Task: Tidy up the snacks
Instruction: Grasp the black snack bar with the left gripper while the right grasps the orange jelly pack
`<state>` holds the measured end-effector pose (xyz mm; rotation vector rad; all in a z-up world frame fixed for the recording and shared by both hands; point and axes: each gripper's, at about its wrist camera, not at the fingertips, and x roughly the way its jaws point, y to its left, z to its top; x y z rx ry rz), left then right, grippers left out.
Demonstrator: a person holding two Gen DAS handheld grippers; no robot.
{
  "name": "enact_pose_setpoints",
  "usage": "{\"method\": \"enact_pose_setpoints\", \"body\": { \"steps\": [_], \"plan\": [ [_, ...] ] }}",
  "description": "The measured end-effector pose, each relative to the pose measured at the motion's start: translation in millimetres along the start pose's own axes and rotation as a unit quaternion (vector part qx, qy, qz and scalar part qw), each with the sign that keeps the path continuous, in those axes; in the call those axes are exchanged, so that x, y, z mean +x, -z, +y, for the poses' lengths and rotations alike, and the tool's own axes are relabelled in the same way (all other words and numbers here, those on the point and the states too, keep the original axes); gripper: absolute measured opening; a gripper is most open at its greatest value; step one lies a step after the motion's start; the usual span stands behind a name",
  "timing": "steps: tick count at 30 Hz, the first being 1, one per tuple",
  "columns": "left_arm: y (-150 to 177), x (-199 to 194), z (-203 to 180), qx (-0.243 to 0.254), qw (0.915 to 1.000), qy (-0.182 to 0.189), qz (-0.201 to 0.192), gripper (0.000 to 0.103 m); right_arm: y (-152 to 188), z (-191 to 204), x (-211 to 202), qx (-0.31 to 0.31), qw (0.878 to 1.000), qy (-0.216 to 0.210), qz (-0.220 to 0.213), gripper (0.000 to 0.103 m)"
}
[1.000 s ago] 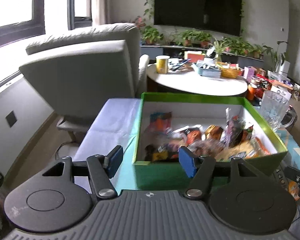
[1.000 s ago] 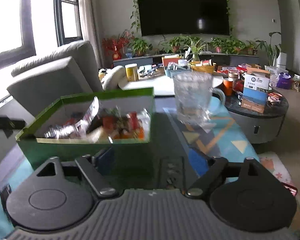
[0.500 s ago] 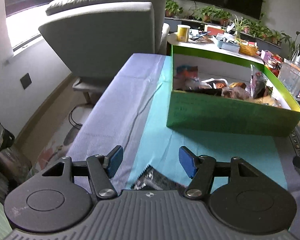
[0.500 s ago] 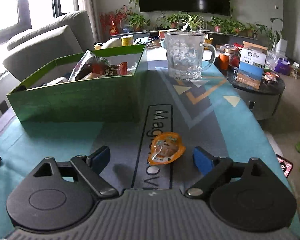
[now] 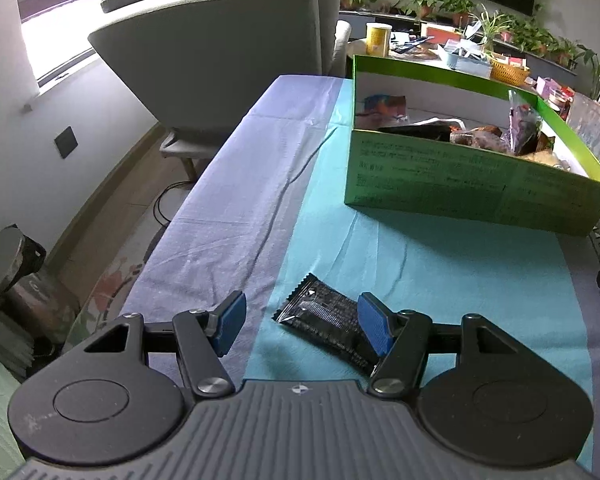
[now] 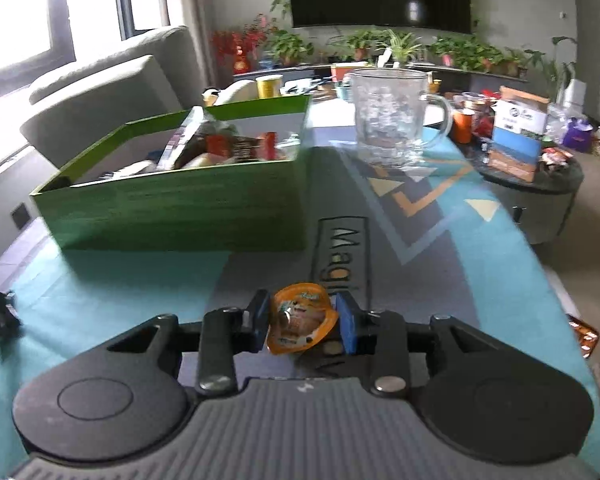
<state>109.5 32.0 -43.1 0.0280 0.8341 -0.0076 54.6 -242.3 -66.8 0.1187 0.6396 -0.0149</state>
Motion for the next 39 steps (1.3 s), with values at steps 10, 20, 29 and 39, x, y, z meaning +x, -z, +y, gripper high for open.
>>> {"method": "enact_pose_setpoints", "body": {
  "steps": [10, 20, 29, 39],
  "plan": [
    [0.2, -3.9, -6.2, -0.016, 0.9997, 0.004, 0.017, 0.059, -2.9, 20.0, -4.5, -0.013, 0.999, -0.045, -0.009, 0.038],
    [-0.5, 14.4, -21.6, -0.017, 0.999, 0.013, 0.039, 0.062, -1.7, 17.1, -4.8, -0.009, 0.999, -0.05, -0.003, 0.038],
    [-5.7, 22.5, -42.8, 0.075, 0.9945, 0.072, -0.013, 0.028, 0.8, 21.9, -1.9, -0.013, 0.998, -0.054, 0.004, 0.038],
    [-2.1, 5.8, -44.6, 0.097, 0.9886, 0.11, -0.032, 0.025, 0.1, 22.2, -2.7, -0.011, 0.999, -0.05, 0.003, 0.038]
  ]
}}
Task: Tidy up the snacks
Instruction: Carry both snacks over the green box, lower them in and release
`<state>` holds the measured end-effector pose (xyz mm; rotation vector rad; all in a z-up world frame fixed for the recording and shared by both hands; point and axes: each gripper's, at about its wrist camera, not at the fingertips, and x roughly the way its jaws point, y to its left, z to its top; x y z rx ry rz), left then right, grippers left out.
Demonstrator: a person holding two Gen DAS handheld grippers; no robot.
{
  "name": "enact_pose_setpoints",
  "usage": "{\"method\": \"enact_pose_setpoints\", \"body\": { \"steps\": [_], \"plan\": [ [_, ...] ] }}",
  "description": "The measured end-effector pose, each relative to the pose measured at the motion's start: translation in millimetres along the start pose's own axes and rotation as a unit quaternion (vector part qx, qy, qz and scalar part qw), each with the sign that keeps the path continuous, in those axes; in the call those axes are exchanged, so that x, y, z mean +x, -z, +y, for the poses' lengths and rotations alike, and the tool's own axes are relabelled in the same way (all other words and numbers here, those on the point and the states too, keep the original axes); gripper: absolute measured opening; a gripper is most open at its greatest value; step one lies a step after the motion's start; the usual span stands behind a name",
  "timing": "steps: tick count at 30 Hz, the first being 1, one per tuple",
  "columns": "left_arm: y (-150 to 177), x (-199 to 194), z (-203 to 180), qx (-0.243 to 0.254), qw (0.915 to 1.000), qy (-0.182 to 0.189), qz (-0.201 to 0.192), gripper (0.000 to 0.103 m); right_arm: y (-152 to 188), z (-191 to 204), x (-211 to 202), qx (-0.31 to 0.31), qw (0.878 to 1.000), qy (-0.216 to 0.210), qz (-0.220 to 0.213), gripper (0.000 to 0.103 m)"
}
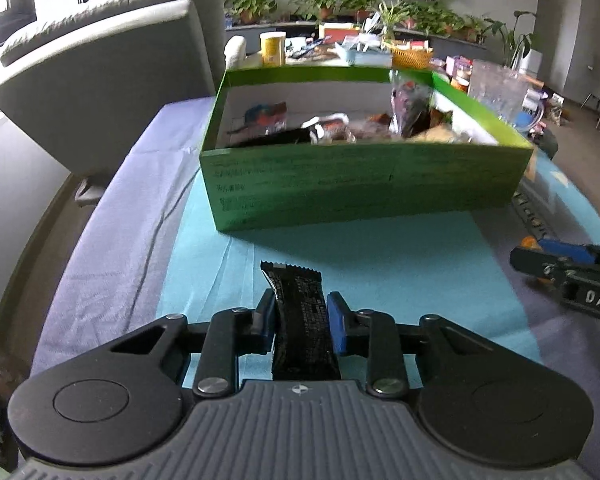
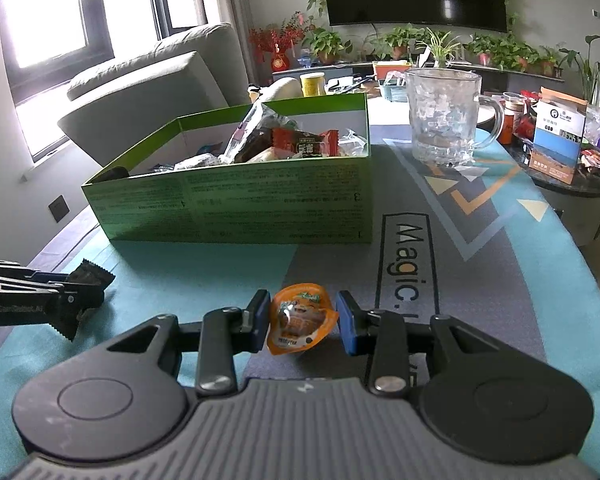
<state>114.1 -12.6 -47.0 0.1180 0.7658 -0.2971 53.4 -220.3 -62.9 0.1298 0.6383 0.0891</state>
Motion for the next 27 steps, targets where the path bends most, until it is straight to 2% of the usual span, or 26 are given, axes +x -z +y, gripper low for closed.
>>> {"method": "enact_pose_setpoints", "body": {
  "steps": [14, 27],
  "plan": [
    [-42.8, -28.4, -14.9, 0.022, 0.9962, 0.014, -0.083, 0.025, -28.0, 13.3, -16.3, -0.018, 0.998, -0.015, -0.054, 0.038],
    [-95.3, -11.8, -18.8, 0.017, 0.992, 0.004, -0.125, 0.025, -75.1, 15.2, -9.2, -0.021, 0.993, -0.019, -0.114, 0.038]
  ]
}}
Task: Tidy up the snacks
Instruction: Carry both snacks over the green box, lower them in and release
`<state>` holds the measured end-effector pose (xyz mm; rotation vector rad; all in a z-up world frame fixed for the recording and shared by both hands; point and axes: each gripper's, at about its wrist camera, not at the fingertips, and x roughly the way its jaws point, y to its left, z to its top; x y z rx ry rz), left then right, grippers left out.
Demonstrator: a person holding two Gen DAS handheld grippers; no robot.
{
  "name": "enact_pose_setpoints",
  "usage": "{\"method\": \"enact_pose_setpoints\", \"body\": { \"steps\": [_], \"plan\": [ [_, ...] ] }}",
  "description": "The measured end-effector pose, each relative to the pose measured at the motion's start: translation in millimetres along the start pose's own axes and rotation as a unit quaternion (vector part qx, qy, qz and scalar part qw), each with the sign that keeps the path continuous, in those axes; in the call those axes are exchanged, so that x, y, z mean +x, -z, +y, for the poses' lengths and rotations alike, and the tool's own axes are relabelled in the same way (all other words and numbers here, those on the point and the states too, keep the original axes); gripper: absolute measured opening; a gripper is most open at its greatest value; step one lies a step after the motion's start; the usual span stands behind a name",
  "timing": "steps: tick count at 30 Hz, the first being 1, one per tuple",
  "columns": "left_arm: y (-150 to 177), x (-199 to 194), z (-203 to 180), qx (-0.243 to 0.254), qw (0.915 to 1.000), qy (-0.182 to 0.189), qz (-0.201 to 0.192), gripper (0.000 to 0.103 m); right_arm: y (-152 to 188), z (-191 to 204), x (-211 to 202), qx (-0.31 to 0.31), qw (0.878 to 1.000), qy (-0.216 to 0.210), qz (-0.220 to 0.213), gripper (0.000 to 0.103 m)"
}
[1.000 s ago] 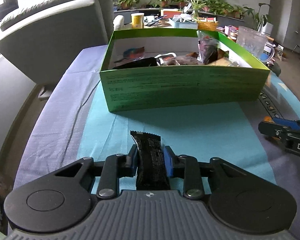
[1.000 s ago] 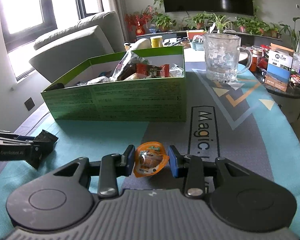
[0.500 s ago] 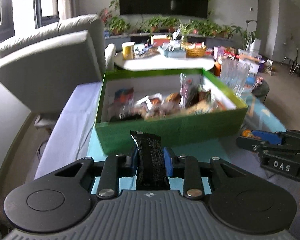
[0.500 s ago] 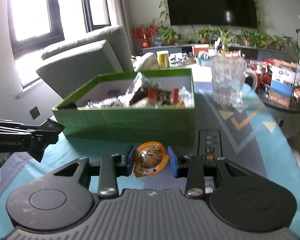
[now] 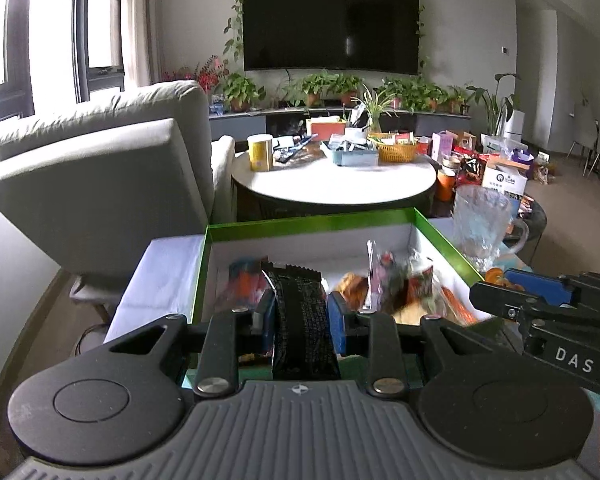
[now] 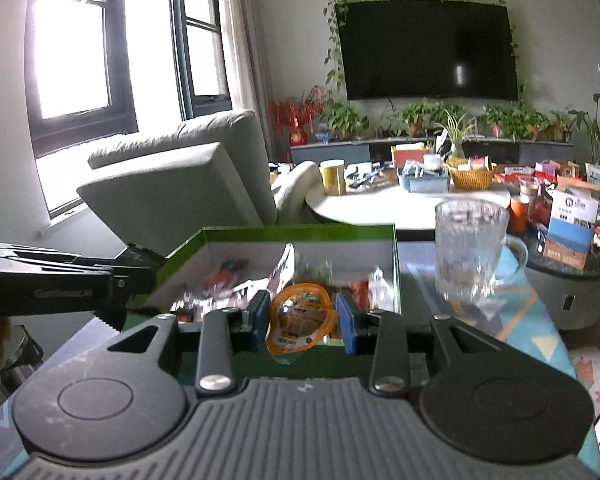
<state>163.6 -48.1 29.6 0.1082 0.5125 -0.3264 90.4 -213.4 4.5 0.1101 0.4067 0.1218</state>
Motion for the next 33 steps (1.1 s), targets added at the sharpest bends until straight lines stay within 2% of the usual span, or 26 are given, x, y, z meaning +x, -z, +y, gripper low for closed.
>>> {"method": "enact_pose_setpoints", "body": {
  "steps": [8, 17, 20, 22, 26, 31, 33],
  "plan": [
    [-5.2, 25.5, -0.5, 0.003, 0.9999, 0.0, 0.013, 0.025, -9.8, -6.5, 18.5, 0.0, 1.0, 0.008, -0.001, 0.038],
    [1.5, 59.5, 5.4, -0.009, 0.9988, -0.003, 0.048, 0.026, -3.4, -8.4, 47.4, -0.003, 0.999, 0.012, 0.031, 0.038],
    [6.6, 70.9, 7.0, -0.01, 0.998, -0.008, 0.063, 0.027, 0.1, -11.9, 63.4, 0.0, 0.998, 0.023, 0.055, 0.038],
    [10.7, 74.2, 8.2, -0.015, 0.9971, -0.012, 0.073, 0.029, 2.9, -12.9, 69.0, 0.004, 0.998, 0.024, 0.066, 0.039],
    [17.5, 74.0, 9.0, -0.019, 0.9963, -0.022, 0.08, 0.04, 5.5, -11.3, 68.9, 0.003, 0.997, 0.028, 0.067, 0.04],
    [19.1, 67.0, 10.9, -0.024, 0.9965, -0.025, 0.076, 0.045, 7.6, -9.7, 65.1, 0.008, 0.997, 0.035, 0.068, 0.052],
    [19.0, 62.3, 10.3, -0.023, 0.9968, -0.03, 0.071, 0.045, 8.0, -8.3, 63.9, 0.014, 0.997, 0.034, 0.072, 0.054]
  ]
}}
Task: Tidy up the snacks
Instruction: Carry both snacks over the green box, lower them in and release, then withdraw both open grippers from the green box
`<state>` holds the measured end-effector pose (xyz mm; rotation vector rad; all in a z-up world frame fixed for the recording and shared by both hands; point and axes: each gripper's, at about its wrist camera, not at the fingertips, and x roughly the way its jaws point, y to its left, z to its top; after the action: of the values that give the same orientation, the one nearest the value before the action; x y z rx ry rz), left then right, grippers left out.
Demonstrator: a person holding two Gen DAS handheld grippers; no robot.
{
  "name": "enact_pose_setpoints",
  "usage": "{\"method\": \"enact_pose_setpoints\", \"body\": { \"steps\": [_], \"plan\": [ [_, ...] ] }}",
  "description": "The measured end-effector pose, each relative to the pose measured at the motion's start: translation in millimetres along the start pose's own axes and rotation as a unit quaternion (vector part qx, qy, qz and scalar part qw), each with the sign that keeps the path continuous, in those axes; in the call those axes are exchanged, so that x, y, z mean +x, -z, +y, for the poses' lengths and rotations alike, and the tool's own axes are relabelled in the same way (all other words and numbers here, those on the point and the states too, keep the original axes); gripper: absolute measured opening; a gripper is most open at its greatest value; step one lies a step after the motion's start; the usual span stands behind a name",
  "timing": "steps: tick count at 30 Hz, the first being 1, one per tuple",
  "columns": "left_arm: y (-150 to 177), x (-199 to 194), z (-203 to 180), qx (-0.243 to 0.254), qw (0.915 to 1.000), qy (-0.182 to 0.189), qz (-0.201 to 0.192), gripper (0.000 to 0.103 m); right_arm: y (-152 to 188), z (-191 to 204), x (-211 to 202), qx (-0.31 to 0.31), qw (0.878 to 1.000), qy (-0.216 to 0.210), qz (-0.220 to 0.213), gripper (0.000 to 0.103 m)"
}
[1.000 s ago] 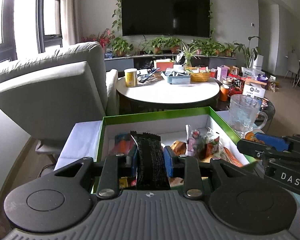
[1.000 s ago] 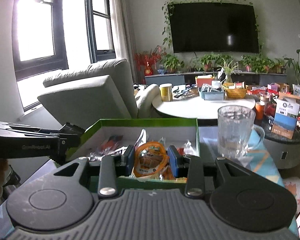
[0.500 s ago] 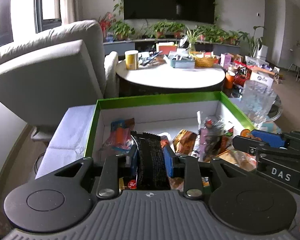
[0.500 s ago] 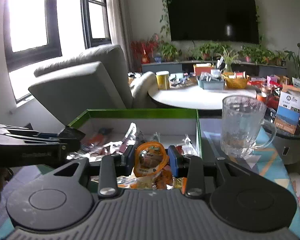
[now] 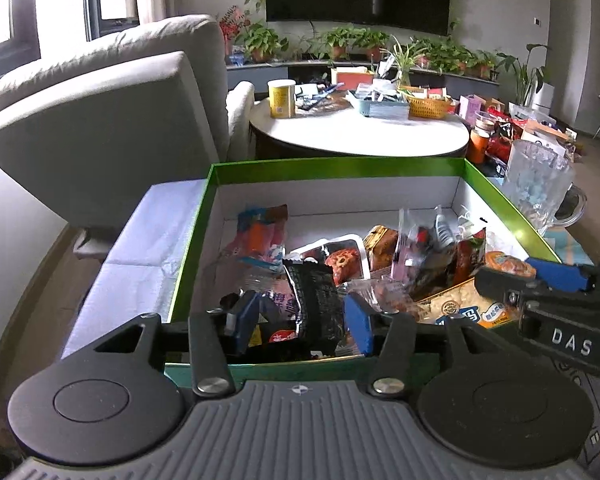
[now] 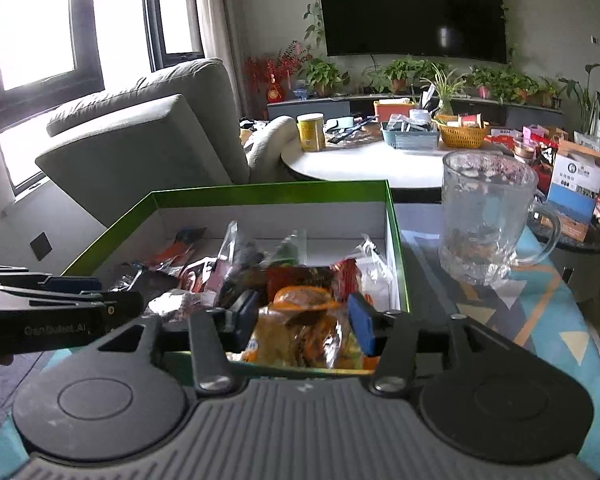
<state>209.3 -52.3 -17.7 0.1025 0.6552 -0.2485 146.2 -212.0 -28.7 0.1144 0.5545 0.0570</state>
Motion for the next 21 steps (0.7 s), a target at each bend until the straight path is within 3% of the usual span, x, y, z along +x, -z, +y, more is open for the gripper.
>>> {"method": "enact_pose_setpoints", "body": {
  "steps": [5, 10, 21],
  "plan": [
    [5.9, -15.4, -1.3, 0.005, 0.9998, -0.014, -0.014, 0.048, 4.0, 7.2, -8.3, -0.002, 1.0, -0.001, -0.004, 0.06],
    [15.4, -32.0, -3.8, 0.009, 0.9987, -0.034, -0.036, 0.054, 8.4, 16.4, -28.9, -0.001, 1.0, -0.007, -0.02, 0.077],
    [35.5, -76.1, -1.6, -0.004, 0.9966, -0.041, -0.071, 0.058, 17.9, 34.3, -60.1, 0.002, 1.0, -0.021, -0.022, 0.078]
  ]
}}
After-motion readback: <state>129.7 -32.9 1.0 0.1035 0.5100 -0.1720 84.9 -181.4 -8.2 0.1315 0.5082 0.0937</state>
